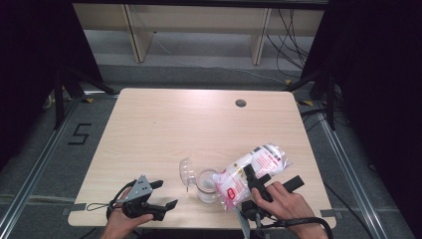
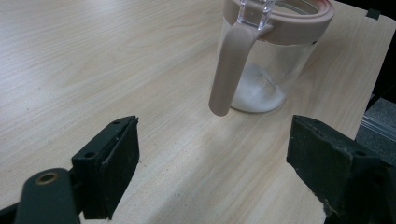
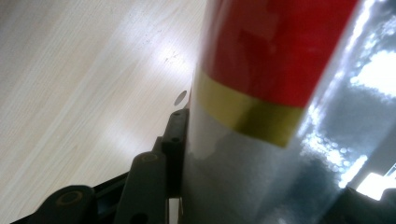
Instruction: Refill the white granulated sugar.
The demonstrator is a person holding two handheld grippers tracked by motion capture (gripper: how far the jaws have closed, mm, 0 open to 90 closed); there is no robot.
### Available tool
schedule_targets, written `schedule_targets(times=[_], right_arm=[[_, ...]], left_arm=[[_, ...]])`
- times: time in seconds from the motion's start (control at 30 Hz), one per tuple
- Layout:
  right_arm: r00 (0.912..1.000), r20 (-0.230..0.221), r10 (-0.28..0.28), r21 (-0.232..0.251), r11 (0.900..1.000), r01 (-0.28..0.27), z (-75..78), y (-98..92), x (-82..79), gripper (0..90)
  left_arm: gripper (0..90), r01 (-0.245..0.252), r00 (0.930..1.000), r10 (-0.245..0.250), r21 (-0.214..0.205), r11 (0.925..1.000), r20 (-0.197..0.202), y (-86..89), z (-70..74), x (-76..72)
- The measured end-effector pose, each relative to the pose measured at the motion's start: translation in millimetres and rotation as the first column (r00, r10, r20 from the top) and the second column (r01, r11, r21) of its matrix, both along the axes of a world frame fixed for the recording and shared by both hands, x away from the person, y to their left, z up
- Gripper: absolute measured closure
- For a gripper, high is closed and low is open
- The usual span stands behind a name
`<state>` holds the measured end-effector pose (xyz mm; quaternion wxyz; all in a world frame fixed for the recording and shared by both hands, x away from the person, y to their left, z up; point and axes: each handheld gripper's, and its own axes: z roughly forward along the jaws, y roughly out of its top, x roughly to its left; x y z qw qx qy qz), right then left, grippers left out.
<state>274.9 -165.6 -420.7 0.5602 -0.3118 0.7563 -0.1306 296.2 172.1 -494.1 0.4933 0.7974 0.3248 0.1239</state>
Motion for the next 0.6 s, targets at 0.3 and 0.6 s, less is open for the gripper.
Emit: schedule_targets(times=[0.3, 0.6], right_arm=[[1.0, 0.004, -0.003, -0.006, 1.0, 0.003, 0.6, -0.8, 0.3, 63.8], [0.9998, 0.019, 0.002, -0.016, 0.9999, -0.002, 0.4, 0.5, -0.2, 64.1]], left_arm=[[16.6, 0.001, 1.0, -0.001, 0.007, 1.0, 0.001, 0.2, 0.2, -0.1], [16.6, -0.002, 1.0, 0.002, 0.005, 1.0, 0.0, 0.1, 0.3, -0.2]])
